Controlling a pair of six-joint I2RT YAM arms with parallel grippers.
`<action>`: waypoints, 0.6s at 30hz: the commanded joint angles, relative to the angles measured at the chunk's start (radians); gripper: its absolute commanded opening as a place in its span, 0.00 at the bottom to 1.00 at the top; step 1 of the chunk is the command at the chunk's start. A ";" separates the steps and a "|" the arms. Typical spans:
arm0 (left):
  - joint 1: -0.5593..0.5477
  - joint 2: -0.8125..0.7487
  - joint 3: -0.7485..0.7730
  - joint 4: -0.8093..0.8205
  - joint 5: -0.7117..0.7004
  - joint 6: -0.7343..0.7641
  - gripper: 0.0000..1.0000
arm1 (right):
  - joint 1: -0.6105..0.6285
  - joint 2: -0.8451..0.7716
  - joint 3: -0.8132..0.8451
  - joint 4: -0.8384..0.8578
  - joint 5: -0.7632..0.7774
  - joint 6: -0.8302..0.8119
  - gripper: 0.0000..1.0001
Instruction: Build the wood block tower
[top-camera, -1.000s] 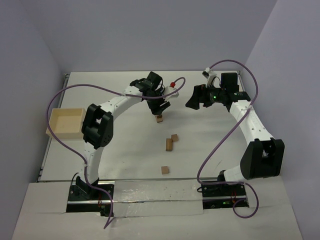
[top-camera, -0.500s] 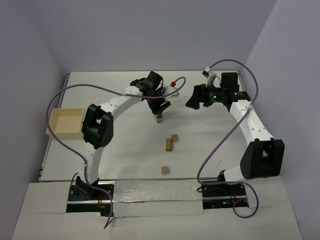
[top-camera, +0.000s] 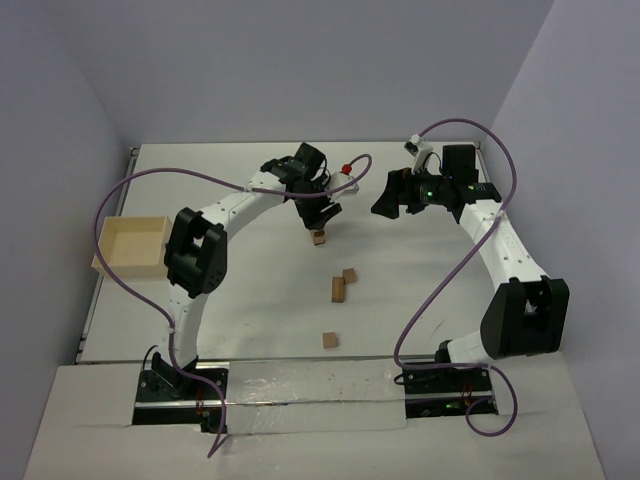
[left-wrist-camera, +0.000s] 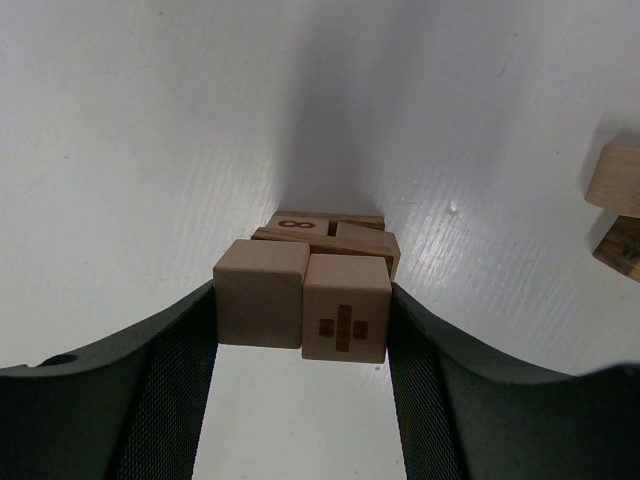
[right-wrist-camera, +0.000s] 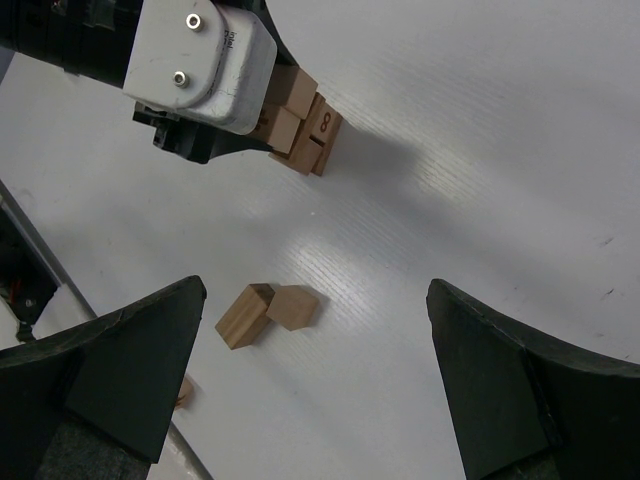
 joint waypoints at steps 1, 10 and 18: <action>-0.007 0.017 0.031 0.003 0.026 0.014 0.52 | -0.007 0.003 0.052 -0.006 -0.025 -0.011 1.00; -0.007 0.026 0.039 -0.002 0.015 0.009 0.63 | -0.007 0.005 0.053 -0.007 -0.027 -0.014 1.00; -0.007 0.023 0.041 -0.005 0.010 0.001 0.99 | -0.007 0.005 0.055 -0.009 -0.032 -0.015 1.00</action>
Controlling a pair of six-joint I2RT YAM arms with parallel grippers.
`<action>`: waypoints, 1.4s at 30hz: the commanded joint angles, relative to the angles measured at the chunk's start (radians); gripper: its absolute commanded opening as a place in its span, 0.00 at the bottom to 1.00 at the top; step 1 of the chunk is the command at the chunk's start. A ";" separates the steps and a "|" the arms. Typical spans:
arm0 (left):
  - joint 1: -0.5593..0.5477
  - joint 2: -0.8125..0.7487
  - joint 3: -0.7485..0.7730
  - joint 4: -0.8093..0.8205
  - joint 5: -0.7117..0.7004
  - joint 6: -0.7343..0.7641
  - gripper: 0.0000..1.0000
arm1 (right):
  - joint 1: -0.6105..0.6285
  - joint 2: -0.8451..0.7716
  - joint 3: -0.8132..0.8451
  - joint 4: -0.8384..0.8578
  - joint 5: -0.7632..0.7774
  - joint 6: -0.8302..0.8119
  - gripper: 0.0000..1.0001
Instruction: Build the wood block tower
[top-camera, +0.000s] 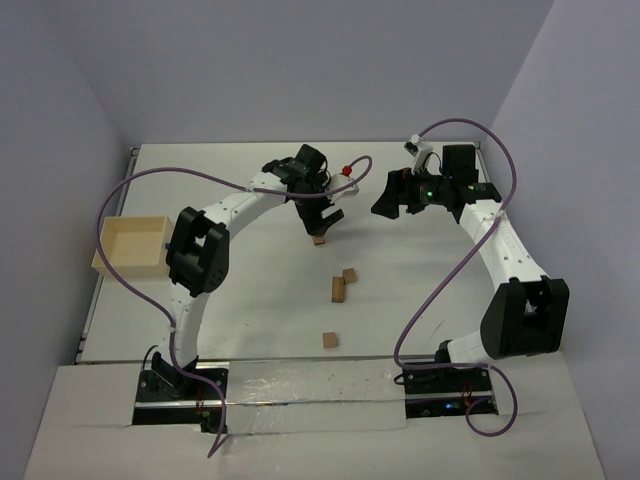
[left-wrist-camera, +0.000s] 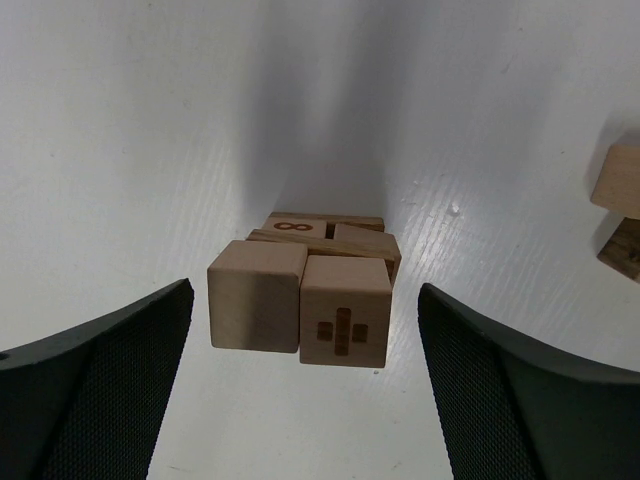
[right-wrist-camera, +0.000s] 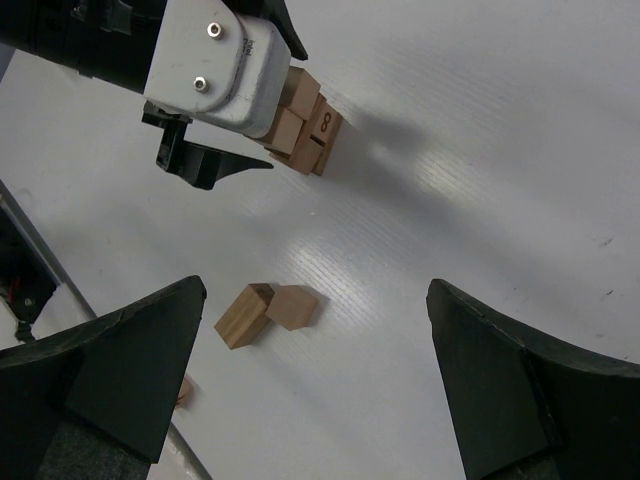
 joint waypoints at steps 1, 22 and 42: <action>-0.007 0.005 0.041 -0.005 0.014 0.006 0.99 | -0.007 0.006 0.055 -0.010 -0.031 -0.012 1.00; 0.019 -0.296 0.240 -0.073 -0.039 -0.080 0.99 | 0.000 -0.050 0.055 -0.022 -0.005 -0.041 1.00; 0.445 -0.834 -0.612 0.227 0.536 -0.375 0.99 | 0.457 -0.108 -0.192 -0.100 0.295 -0.459 1.00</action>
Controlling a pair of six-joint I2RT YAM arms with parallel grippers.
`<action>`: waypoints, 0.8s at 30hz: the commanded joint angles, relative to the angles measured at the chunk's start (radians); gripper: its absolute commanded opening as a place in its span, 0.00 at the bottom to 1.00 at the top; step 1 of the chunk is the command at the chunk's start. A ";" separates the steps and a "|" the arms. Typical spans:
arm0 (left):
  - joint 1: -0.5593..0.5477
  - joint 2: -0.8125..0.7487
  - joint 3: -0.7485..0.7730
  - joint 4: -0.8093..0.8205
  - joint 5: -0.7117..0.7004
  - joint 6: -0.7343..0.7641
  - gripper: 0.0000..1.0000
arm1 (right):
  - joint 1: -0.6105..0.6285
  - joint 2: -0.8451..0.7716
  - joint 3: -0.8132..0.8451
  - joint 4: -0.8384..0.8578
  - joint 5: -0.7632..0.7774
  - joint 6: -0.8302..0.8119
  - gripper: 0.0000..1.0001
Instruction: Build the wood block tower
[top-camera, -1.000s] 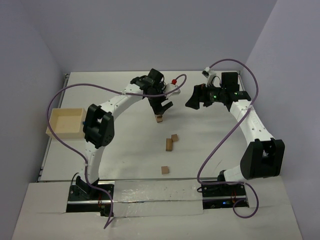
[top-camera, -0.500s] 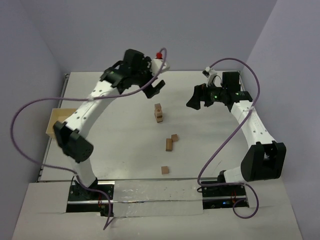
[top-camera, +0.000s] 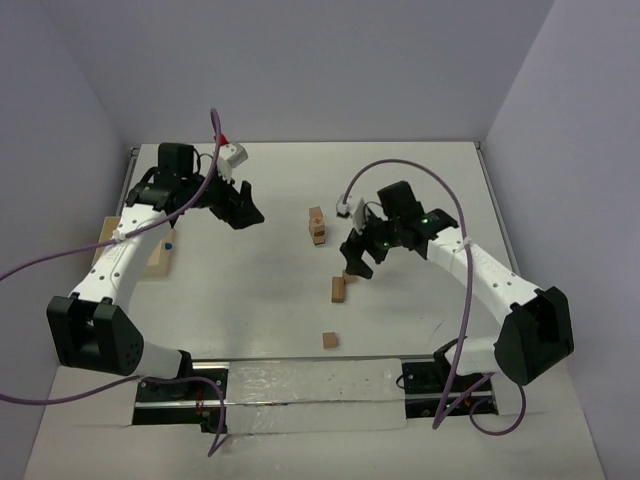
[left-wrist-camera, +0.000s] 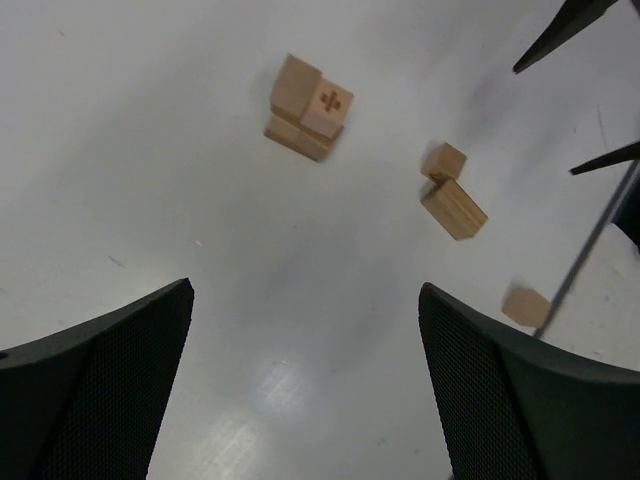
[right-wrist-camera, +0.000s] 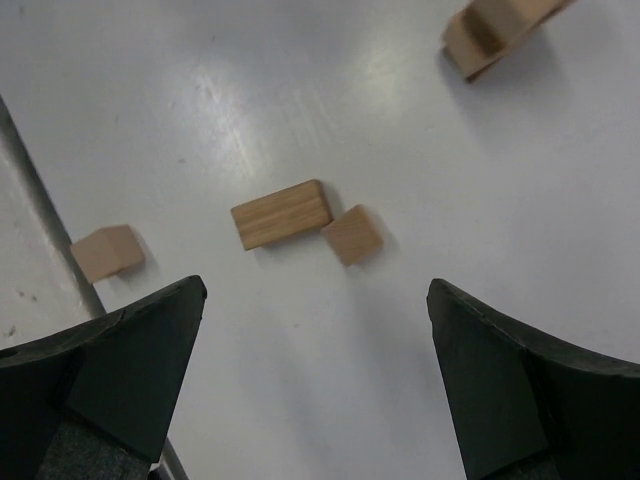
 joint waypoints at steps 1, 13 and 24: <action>0.002 -0.083 -0.068 0.083 0.091 -0.055 0.99 | 0.081 0.014 -0.059 0.036 0.076 -0.087 1.00; 0.002 -0.034 -0.098 0.071 0.128 -0.024 0.99 | 0.205 0.131 -0.140 0.155 0.062 -0.150 1.00; 0.000 -0.038 -0.094 0.048 0.108 0.008 0.99 | 0.227 0.210 -0.141 0.202 0.024 -0.216 1.00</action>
